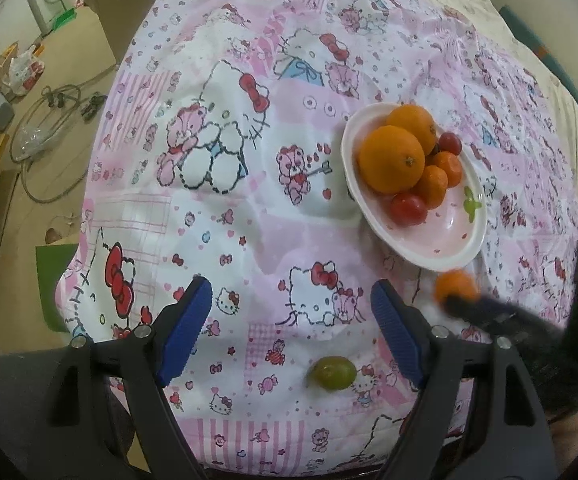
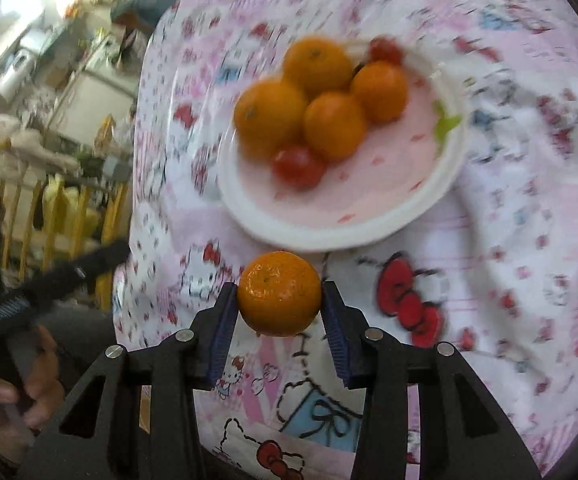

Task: Organize fruits
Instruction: 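Grasp the green grape with the left tool while right holds the mandarin up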

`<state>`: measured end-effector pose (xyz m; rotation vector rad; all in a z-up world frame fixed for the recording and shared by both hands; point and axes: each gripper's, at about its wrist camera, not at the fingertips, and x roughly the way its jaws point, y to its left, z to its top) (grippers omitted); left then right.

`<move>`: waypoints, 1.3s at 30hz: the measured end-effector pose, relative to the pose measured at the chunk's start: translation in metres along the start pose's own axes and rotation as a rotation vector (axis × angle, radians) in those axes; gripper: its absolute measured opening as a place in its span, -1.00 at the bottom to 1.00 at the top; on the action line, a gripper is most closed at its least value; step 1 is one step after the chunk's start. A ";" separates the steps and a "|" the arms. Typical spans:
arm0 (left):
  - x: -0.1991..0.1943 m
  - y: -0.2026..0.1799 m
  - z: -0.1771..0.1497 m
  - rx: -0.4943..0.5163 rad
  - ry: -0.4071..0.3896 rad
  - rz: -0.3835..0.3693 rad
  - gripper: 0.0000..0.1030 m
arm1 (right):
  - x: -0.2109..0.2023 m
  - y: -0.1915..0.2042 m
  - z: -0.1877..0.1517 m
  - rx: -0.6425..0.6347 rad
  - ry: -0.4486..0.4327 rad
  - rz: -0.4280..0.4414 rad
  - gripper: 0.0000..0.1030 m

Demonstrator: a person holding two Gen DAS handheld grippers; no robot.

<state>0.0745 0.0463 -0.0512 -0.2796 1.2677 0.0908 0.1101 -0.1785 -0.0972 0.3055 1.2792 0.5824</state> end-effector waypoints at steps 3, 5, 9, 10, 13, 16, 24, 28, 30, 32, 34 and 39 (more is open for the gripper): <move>0.005 -0.004 -0.005 0.022 0.024 -0.008 0.54 | -0.021 -0.006 0.003 0.015 -0.060 0.009 -0.15; 0.009 -0.008 -0.010 0.044 0.046 -0.015 0.54 | -0.033 -0.010 0.004 0.024 -0.092 0.003 -0.15; 0.018 -0.017 -0.017 0.084 0.091 -0.036 0.54 | -0.053 -0.020 0.008 0.047 -0.145 0.006 -0.15; 0.020 -0.020 -0.020 0.095 0.096 -0.035 0.54 | -0.054 -0.022 0.008 0.052 -0.151 0.005 -0.15; 0.019 -0.024 -0.026 0.125 0.098 -0.033 0.54 | -0.060 -0.028 0.012 0.081 -0.161 -0.002 -0.15; 0.021 -0.022 -0.033 0.102 0.138 -0.044 0.53 | -0.063 -0.030 0.016 0.101 -0.166 0.009 -0.15; 0.027 -0.022 -0.053 0.008 0.221 -0.051 0.30 | -0.080 -0.028 0.012 0.096 -0.184 0.066 -0.15; 0.041 -0.034 -0.056 0.024 0.232 -0.025 0.19 | -0.087 -0.029 0.010 0.097 -0.195 0.071 -0.15; 0.049 -0.042 -0.057 0.056 0.245 0.006 0.09 | -0.089 -0.030 0.010 0.102 -0.198 0.075 -0.15; 0.053 -0.047 -0.059 0.072 0.250 0.028 0.02 | -0.090 -0.032 0.011 0.108 -0.201 0.073 -0.15; 0.055 -0.051 -0.060 0.093 0.244 0.049 0.01 | -0.089 -0.033 0.011 0.115 -0.200 0.076 -0.15; 0.062 -0.064 -0.060 0.144 0.221 0.091 0.01 | -0.087 -0.034 0.012 0.128 -0.196 0.072 -0.14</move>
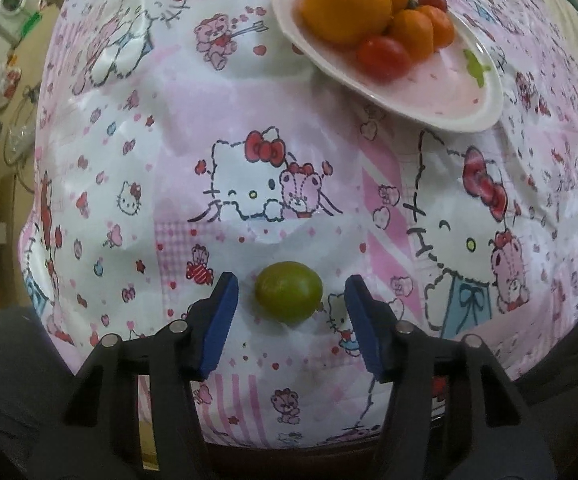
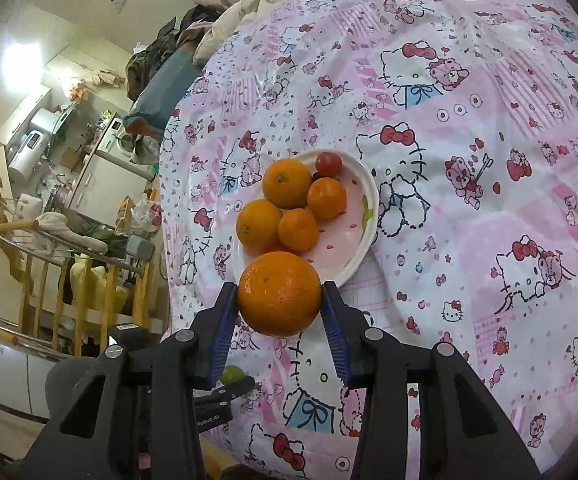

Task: Organize fruits
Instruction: 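Grasp the green grape with the left tool while right holds the mandarin up, then lower the mandarin onto the plate with right while left lowers the green grape onto it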

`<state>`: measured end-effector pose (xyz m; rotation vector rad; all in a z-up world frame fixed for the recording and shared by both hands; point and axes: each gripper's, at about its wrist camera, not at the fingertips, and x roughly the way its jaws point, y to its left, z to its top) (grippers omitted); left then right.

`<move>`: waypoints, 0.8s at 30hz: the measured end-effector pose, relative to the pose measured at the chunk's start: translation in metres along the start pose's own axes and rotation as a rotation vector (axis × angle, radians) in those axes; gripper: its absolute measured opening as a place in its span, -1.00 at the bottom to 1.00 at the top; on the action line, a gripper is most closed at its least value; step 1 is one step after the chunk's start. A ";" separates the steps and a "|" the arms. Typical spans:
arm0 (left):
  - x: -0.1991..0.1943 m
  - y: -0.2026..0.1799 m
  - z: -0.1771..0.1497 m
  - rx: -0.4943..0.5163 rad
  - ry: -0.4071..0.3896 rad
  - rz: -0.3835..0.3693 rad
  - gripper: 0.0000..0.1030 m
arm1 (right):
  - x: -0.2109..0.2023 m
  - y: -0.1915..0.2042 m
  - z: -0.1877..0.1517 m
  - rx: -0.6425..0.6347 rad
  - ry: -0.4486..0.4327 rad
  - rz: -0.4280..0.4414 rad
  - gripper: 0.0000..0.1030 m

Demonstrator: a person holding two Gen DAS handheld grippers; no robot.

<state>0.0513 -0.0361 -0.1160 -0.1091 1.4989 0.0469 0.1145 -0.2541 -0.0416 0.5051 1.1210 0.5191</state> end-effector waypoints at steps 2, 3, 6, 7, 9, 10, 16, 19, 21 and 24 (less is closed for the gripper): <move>0.002 -0.007 0.001 0.020 -0.008 0.008 -0.02 | 0.002 -0.002 0.000 0.008 0.006 -0.003 -0.15; 0.003 -0.009 0.001 0.028 -0.016 0.016 -0.15 | 0.002 -0.002 0.000 0.011 0.006 -0.007 -0.14; 0.002 -0.013 0.000 0.053 -0.032 0.020 -0.47 | 0.004 -0.006 0.001 0.028 0.008 -0.016 -0.14; -0.001 -0.010 0.002 0.055 -0.032 0.012 -0.48 | 0.003 -0.007 0.001 0.031 0.006 -0.017 -0.14; -0.005 -0.008 0.003 0.056 -0.037 0.006 -0.49 | 0.003 -0.008 0.001 0.034 0.005 -0.020 -0.14; -0.008 -0.007 0.004 0.056 -0.040 0.000 -0.49 | 0.003 -0.009 0.002 0.038 0.004 -0.019 -0.14; -0.051 -0.012 0.027 0.085 -0.132 -0.059 -0.48 | 0.000 -0.011 0.009 0.048 -0.002 -0.010 -0.14; -0.068 -0.015 0.051 0.096 -0.173 -0.092 -0.48 | 0.003 -0.011 0.017 0.041 0.007 -0.015 -0.14; -0.072 -0.017 0.065 0.104 -0.189 -0.096 -0.48 | 0.005 -0.012 0.025 0.031 0.016 -0.023 -0.14; -0.069 -0.016 0.086 0.117 -0.183 -0.110 -0.48 | 0.009 -0.011 0.040 0.009 0.022 -0.035 -0.14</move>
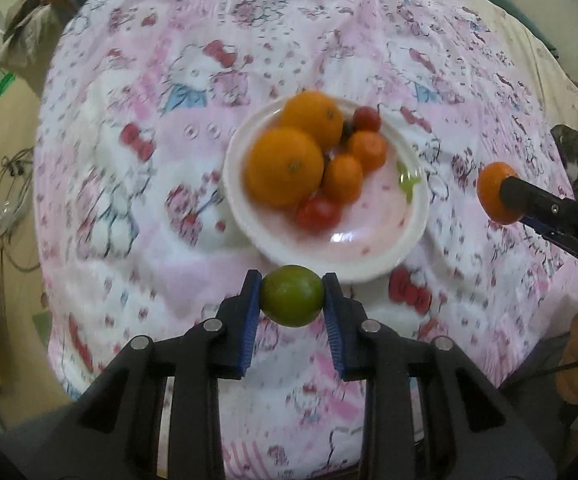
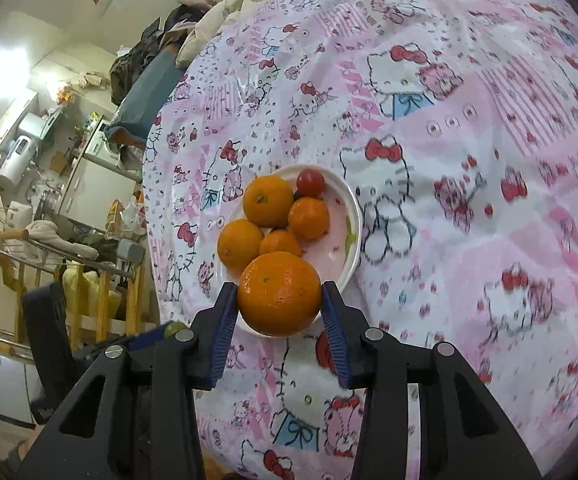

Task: Organize fruits
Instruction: 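Lower the mandarin onto the plate with right while left lowers the green grape onto it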

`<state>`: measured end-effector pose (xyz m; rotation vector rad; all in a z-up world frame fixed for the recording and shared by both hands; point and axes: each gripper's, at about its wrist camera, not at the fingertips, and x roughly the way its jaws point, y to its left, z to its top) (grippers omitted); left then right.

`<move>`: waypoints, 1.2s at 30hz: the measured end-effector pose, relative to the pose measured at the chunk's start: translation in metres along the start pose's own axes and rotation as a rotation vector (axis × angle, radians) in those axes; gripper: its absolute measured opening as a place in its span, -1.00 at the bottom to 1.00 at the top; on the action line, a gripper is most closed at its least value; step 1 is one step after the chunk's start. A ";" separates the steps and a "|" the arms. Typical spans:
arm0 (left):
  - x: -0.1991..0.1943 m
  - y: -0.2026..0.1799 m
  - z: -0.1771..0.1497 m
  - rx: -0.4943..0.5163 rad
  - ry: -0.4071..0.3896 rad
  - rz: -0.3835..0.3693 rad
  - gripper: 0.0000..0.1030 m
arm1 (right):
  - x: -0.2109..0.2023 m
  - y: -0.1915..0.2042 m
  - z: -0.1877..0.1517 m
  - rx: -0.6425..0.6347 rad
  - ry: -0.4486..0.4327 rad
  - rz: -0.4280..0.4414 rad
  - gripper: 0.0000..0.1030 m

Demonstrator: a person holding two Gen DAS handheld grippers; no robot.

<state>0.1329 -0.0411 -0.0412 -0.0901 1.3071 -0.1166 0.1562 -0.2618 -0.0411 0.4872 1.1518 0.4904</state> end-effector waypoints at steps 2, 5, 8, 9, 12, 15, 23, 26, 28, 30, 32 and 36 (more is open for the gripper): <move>0.009 0.005 0.008 -0.004 0.011 0.006 -0.48 | 0.006 -0.002 0.011 -0.013 0.009 -0.005 -0.14; 0.023 0.004 0.016 0.022 0.023 0.014 -0.48 | 0.021 -0.005 0.023 -0.029 0.048 -0.014 -0.14; 0.037 0.000 0.022 0.049 0.034 0.029 -0.48 | 0.042 -0.005 0.030 -0.059 0.090 -0.042 -0.14; 0.043 -0.002 0.023 0.054 0.043 0.028 -0.48 | 0.048 -0.007 0.031 -0.057 0.106 -0.038 -0.14; 0.051 -0.001 0.024 0.072 0.046 0.041 -0.48 | 0.069 -0.013 0.030 -0.027 0.161 -0.018 -0.14; 0.056 0.001 0.025 0.062 0.061 0.051 -0.48 | 0.084 -0.011 0.027 -0.043 0.194 -0.034 -0.14; 0.060 -0.001 0.028 0.060 0.072 0.061 -0.48 | 0.106 -0.006 0.021 -0.075 0.228 -0.066 -0.14; 0.062 -0.003 0.032 0.051 0.077 0.058 -0.47 | 0.110 -0.007 0.020 -0.081 0.235 -0.079 -0.13; 0.060 -0.002 0.034 0.047 0.076 0.060 -0.46 | 0.108 -0.008 0.020 -0.069 0.224 -0.067 -0.11; 0.058 -0.001 0.035 0.043 0.070 0.079 -0.08 | 0.107 -0.007 0.020 -0.066 0.222 -0.067 -0.10; 0.053 -0.002 0.034 0.045 0.048 0.073 0.25 | 0.106 -0.007 0.020 -0.064 0.217 -0.065 -0.10; 0.045 -0.003 0.033 0.057 0.013 0.090 0.39 | 0.107 -0.007 0.021 -0.056 0.227 -0.065 -0.09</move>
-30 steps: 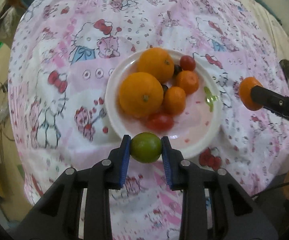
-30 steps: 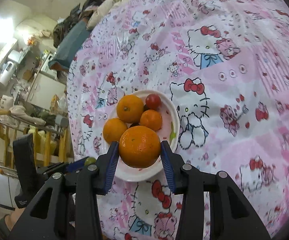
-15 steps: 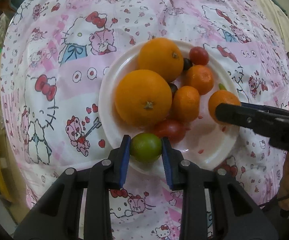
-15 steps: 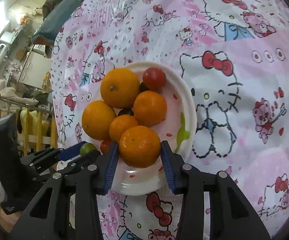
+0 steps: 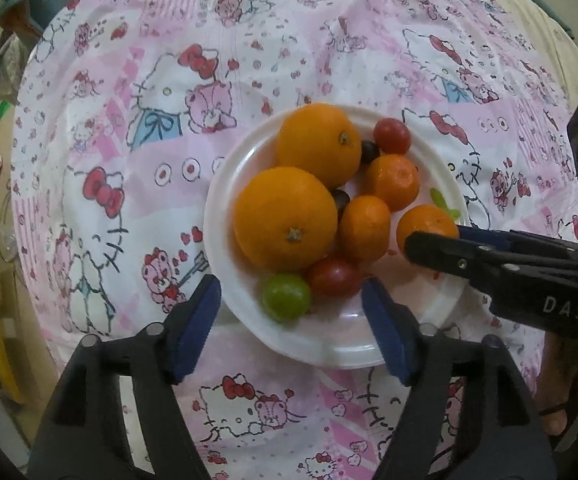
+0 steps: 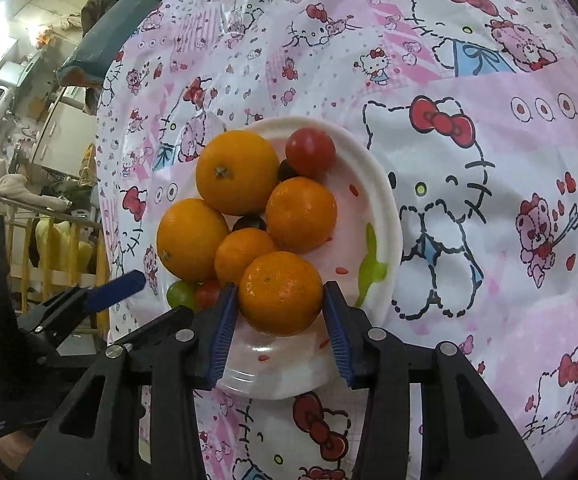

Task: Organize fruits
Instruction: 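Lower the mandarin onto the plate with right while left lowers the green grape onto it, then open both tools and lift them away from the plate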

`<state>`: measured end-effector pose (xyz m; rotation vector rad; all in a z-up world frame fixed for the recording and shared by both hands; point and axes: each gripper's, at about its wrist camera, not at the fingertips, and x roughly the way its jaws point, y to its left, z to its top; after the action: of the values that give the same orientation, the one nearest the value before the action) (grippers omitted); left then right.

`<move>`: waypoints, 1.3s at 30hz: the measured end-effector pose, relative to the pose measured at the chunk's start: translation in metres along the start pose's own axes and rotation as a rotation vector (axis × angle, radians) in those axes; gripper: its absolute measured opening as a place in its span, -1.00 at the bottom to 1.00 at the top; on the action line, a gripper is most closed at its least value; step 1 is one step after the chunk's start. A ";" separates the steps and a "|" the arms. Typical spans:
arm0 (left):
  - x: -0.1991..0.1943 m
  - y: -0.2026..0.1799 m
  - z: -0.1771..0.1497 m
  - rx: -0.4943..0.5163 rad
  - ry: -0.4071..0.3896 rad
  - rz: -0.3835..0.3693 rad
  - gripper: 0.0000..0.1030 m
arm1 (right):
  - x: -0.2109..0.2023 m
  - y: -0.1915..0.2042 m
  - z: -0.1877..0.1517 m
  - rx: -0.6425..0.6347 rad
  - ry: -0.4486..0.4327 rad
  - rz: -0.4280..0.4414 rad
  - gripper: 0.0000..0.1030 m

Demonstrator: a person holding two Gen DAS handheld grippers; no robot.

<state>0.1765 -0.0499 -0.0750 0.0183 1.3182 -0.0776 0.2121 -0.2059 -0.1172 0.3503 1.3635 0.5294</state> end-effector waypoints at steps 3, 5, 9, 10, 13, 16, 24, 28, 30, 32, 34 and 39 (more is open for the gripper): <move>-0.005 0.002 -0.002 -0.015 -0.024 0.022 0.57 | -0.002 0.000 0.002 0.012 -0.002 0.007 0.08; -0.006 0.002 -0.003 -0.017 -0.025 0.008 0.57 | -0.007 0.000 0.003 0.018 -0.035 0.008 0.38; -0.012 0.002 -0.006 -0.008 -0.053 0.008 0.57 | -0.015 0.001 0.005 0.021 -0.064 0.012 0.47; -0.013 0.001 -0.006 -0.006 -0.059 0.008 0.57 | -0.018 0.001 0.006 0.020 -0.073 0.013 0.48; -0.019 -0.001 -0.007 0.008 -0.082 0.004 0.57 | -0.025 0.004 0.008 0.012 -0.105 0.011 0.54; -0.024 -0.001 -0.008 0.012 -0.112 0.013 0.57 | -0.032 0.007 0.009 0.001 -0.132 0.010 0.57; -0.039 0.011 -0.011 -0.048 -0.188 -0.005 0.57 | -0.067 0.025 0.002 -0.053 -0.253 -0.003 0.68; -0.047 0.017 -0.013 -0.067 -0.215 -0.007 0.57 | -0.090 0.033 -0.010 -0.080 -0.324 -0.046 0.68; -0.053 0.020 -0.015 -0.079 -0.230 -0.009 0.58 | -0.099 0.033 -0.015 -0.076 -0.336 -0.047 0.69; -0.060 0.022 -0.018 -0.087 -0.251 -0.009 0.67 | -0.105 0.034 -0.021 -0.072 -0.354 -0.052 0.74; -0.069 0.024 -0.023 -0.093 -0.273 -0.008 0.84 | -0.112 0.035 -0.028 -0.073 -0.378 -0.064 0.87; -0.085 0.030 -0.037 -0.084 -0.318 0.006 0.88 | -0.120 0.034 -0.051 -0.053 -0.400 -0.087 0.91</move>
<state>0.1214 -0.0140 -0.0025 -0.0594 1.0022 -0.0185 0.1432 -0.2464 -0.0091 0.3315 0.9715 0.3968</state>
